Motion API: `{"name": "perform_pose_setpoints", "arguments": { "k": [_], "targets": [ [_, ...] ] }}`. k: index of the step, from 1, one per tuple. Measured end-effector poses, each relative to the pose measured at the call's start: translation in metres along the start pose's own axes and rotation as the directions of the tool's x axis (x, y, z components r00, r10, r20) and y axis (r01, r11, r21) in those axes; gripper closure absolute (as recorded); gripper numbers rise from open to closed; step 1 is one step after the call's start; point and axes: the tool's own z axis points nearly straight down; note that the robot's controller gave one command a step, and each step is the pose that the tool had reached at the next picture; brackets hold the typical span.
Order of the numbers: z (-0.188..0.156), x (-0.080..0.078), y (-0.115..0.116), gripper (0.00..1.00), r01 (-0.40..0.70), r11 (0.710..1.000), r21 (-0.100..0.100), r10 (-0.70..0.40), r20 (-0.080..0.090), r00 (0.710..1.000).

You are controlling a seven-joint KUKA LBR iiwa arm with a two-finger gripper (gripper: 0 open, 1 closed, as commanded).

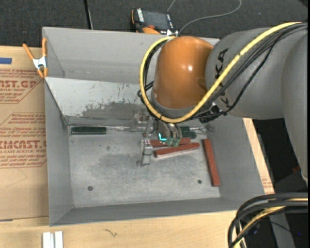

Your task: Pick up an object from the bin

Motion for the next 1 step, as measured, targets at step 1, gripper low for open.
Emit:
{"name": "perform_pose_setpoints", "arguments": {
  "k": [1],
  "targets": [
    [0.0708,-0.0143,-0.0591,0.00,-0.061,0.998,0.003,0.061,0.002,0.998]
  ]
}}
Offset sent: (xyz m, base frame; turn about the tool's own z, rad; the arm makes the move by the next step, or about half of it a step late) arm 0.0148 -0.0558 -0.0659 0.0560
